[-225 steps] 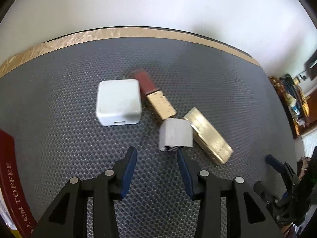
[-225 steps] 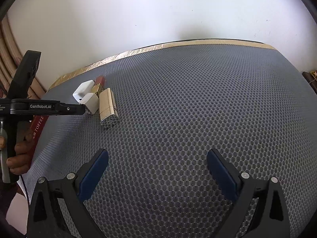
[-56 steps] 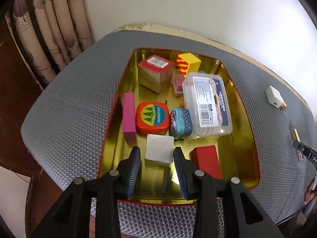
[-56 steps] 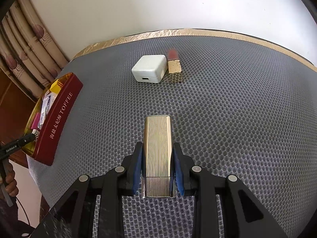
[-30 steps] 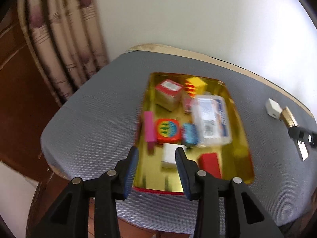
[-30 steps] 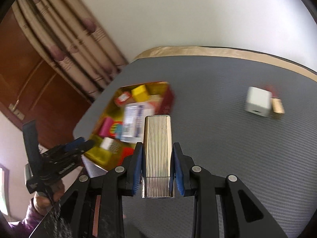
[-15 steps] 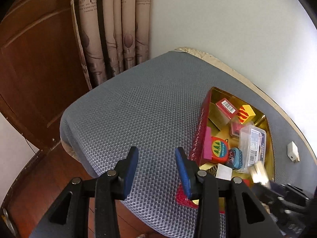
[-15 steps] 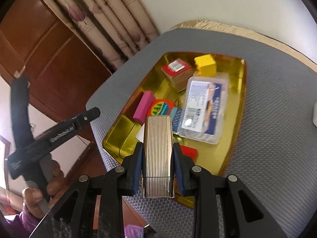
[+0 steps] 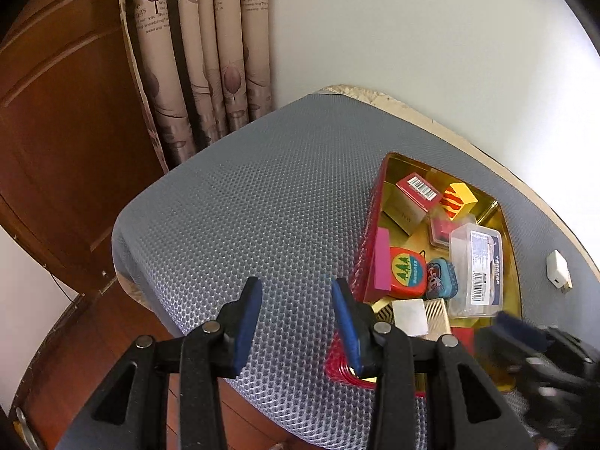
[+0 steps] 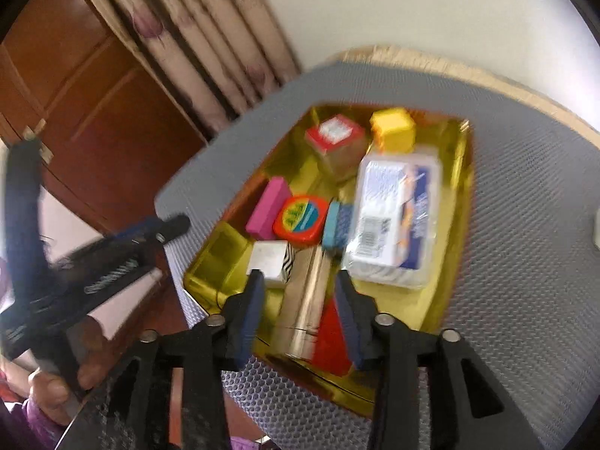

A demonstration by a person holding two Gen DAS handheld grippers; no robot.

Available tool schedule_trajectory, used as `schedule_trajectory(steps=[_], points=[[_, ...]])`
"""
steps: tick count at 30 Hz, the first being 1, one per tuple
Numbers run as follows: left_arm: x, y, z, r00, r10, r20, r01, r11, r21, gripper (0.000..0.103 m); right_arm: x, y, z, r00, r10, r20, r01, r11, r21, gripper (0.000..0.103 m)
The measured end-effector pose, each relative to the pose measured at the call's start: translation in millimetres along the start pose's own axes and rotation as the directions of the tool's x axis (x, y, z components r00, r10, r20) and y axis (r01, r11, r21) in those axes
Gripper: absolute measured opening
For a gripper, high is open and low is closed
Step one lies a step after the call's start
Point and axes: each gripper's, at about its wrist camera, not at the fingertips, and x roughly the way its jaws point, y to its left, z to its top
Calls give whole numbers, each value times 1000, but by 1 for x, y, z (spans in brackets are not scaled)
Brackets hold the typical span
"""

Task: Organize rigid objects
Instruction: 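Lower the gold box into the tin and open the right tool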

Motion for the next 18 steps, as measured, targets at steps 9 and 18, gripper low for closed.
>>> schedule_trajectory(steps=[9, 18], points=[[-14, -35, -11, 996, -86, -17, 87, 992, 87, 40, -90, -122, -78, 905, -417, 80, 411, 908, 85, 66], [-30, -137, -16, 927, -345, -151, 369, 909, 191, 43, -158, -255, -136, 688, -725, -21, 719, 678, 150, 94]])
